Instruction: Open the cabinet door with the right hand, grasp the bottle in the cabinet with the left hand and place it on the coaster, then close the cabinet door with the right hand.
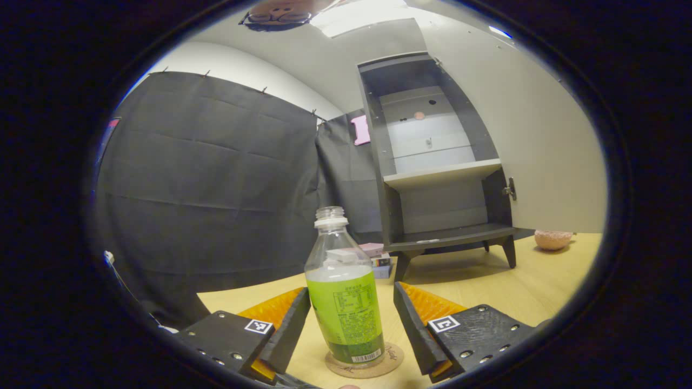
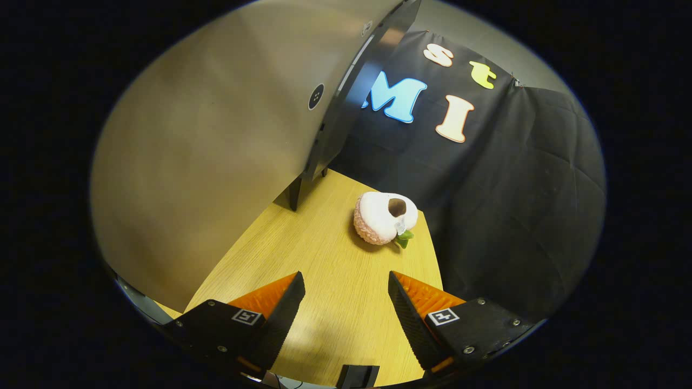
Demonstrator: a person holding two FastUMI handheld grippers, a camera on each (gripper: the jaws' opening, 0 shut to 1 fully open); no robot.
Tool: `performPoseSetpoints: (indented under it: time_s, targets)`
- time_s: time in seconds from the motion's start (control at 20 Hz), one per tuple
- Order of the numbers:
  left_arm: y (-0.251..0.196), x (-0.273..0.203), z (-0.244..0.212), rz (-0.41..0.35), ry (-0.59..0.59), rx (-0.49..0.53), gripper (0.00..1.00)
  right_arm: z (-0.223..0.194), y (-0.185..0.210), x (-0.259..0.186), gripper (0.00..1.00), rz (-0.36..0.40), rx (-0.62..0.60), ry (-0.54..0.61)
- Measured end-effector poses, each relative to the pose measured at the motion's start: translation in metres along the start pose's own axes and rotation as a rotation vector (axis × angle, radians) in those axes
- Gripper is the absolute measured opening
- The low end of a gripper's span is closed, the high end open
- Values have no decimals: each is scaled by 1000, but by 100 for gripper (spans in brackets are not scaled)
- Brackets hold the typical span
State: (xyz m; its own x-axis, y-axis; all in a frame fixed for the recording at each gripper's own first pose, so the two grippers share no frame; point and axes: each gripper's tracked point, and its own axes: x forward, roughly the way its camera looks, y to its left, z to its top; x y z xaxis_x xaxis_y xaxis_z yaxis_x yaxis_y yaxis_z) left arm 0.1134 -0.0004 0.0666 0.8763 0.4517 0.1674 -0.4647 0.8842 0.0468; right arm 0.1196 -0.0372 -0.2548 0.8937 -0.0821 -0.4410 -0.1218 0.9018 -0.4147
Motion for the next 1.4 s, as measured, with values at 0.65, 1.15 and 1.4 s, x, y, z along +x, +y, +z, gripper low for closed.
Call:
performPoseSetpoints:
  time_s: [0.65,1.15,1.4]
  targets:
    - [7,-17,59,-89,-45,-19,88,-2,1,-6,96,11,13,-16]
    - [20,-42,172,-96,45,-33,88,31,-25,-8,96,19,179,-89]
    - [13,-32,253,-60,40,6,88,95,-55,-19,95,71,289,-212]
